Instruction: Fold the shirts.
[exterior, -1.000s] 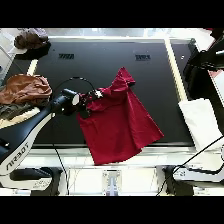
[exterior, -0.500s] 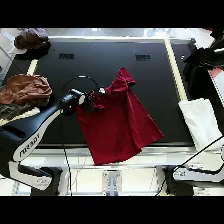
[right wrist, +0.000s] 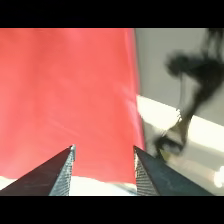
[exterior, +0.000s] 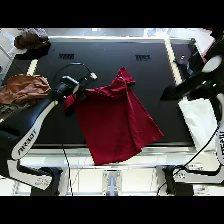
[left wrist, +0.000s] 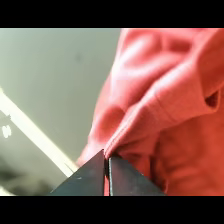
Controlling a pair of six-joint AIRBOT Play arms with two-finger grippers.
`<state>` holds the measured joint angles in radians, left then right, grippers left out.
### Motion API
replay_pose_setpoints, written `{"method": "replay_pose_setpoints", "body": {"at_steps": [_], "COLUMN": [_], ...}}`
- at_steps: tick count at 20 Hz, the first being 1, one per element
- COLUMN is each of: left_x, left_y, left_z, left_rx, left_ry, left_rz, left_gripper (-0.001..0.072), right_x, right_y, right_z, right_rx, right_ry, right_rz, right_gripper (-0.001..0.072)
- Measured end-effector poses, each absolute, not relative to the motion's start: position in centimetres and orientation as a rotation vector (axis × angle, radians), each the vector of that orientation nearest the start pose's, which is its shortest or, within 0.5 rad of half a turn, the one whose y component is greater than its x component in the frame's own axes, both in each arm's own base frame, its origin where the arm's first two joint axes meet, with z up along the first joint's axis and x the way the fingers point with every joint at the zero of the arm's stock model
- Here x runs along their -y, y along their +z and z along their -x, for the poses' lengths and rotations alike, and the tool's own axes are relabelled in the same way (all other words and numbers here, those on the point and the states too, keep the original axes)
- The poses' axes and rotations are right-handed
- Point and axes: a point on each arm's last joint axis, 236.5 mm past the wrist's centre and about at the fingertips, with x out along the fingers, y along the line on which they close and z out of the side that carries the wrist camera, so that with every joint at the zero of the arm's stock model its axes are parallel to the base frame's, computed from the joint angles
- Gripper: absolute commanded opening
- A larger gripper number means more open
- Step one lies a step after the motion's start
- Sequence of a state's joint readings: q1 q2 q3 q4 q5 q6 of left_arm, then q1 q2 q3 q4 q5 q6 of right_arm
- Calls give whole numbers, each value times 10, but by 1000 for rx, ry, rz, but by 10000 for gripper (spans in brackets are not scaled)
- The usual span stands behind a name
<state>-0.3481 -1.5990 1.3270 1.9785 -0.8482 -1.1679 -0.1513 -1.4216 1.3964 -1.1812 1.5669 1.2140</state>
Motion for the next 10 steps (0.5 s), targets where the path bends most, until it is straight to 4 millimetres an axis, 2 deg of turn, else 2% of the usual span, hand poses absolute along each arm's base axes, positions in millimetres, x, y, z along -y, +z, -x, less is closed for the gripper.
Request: {"method": "replay_pose_setpoints", "body": {"at_steps": [2,4,7,10], "left_x": [71,40,7,-9], "left_y": [-17,-9,-3,-2], "left_z": [-494,-495,-493,-489], "left_rx": [-1011,-1035,-1066,-1090], "left_ry": [-304,-220,-130,-87], "left_rz": [-902,-835,-754,-714], "left_gripper": [14,14,14,14], "right_x": [-31,-31,-32,-32], "right_y": [0,-24,-43,-53], "right_z": [-339,-318,-295,-283], "right_rx": [-1547,-1618,-1690,-1729], "right_ry": [427,425,439,450], "right_rz": [-161,-183,-198,-198], "right_gripper": [435,435,435,434]}}
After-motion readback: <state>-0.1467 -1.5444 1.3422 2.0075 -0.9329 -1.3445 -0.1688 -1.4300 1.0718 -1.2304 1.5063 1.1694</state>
